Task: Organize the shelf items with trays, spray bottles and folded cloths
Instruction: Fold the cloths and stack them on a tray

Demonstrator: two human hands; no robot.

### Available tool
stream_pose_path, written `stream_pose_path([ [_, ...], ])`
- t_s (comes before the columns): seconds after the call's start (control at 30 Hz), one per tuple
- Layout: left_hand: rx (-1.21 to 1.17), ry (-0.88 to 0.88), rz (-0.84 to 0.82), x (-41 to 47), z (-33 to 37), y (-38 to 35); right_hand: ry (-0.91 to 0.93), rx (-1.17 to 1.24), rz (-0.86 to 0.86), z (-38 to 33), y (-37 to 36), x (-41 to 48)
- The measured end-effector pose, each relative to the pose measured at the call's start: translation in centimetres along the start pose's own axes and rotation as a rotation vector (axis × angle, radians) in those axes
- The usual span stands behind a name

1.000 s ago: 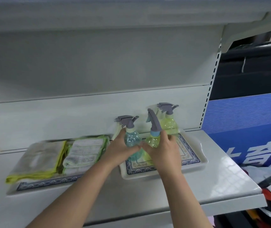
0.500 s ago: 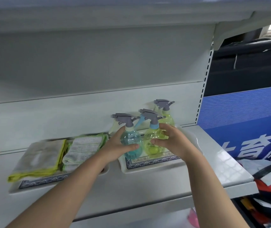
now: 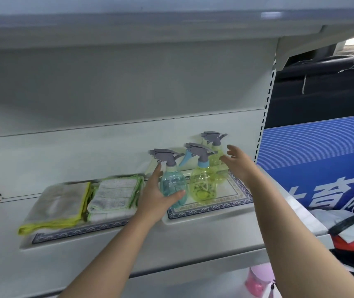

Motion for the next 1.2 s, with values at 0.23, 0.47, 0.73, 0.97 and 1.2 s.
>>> stream_pose_path([
  [0.23,0.050,0.004,0.005,-0.8,0.7,-0.4,-0.063,-0.077,-0.067,0.8,-2.2,2.6],
  [0.47,0.077,0.021,-0.083,-0.5,0.4,-0.1,-0.086,-0.181,-0.076,1.6,0.0,1.6],
  [0.73,0.081,0.016,-0.037,-0.3,-0.5,-0.3,-0.096,-0.136,-0.010,3.4,1.9,-3.0],
  [0.97,0.076,-0.020,-0.014,-0.2,-1.0,-0.4,-0.074,-0.155,-0.039,3.4,0.7,-3.9],
  [1.2,0.077,-0.045,-0.013,-0.2,-0.9,-0.3,0.080,0.171,0.528,2.4,1.3,-9.7],
])
Point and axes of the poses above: each hand's wrist, its own x-axis towards the middle knuckle, its own y-axis out of the back of the hand, z = x × y, the point moved 6 cm from there along x, towards the middle knuckle, and after that the axes turned 9 degrees about -z, right-handed, at the moved point
